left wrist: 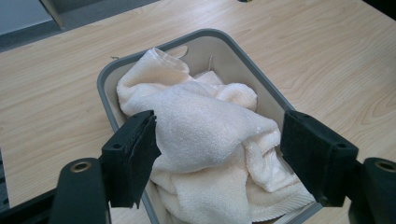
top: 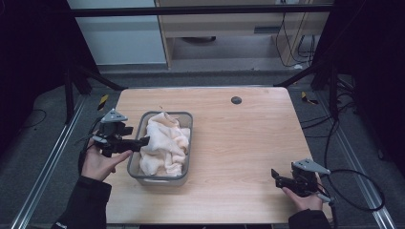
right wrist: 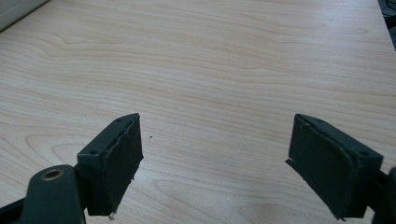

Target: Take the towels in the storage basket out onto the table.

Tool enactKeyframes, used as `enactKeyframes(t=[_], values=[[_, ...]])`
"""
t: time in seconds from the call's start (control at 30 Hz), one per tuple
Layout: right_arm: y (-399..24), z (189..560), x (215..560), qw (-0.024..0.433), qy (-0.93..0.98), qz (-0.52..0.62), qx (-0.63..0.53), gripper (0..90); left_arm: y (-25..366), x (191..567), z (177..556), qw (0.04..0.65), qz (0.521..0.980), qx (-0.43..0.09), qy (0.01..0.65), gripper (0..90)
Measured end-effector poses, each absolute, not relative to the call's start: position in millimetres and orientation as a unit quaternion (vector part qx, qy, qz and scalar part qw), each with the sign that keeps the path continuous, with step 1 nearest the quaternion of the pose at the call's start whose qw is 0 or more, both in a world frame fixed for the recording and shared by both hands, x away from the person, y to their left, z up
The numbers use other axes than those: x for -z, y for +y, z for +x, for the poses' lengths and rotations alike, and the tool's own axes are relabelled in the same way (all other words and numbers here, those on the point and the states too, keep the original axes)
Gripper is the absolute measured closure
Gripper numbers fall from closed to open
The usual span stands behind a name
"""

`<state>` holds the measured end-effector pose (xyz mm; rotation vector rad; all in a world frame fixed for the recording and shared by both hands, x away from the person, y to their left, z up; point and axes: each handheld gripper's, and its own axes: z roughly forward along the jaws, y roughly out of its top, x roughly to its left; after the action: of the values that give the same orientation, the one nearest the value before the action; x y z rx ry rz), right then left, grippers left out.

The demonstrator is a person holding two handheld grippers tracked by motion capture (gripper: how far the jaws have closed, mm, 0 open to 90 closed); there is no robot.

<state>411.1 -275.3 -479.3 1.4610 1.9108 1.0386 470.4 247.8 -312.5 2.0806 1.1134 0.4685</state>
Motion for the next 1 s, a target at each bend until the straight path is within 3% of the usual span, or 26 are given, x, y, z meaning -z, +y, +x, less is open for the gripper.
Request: enactKeyframes(t=[1.0], values=[[-274.4, 414.4, 482.1, 0.246, 0.719, 0.533, -0.373, 15.2, 210.0, 341.3, 519.3, 0.257, 0.852, -0.158, 0.429, 12.2]])
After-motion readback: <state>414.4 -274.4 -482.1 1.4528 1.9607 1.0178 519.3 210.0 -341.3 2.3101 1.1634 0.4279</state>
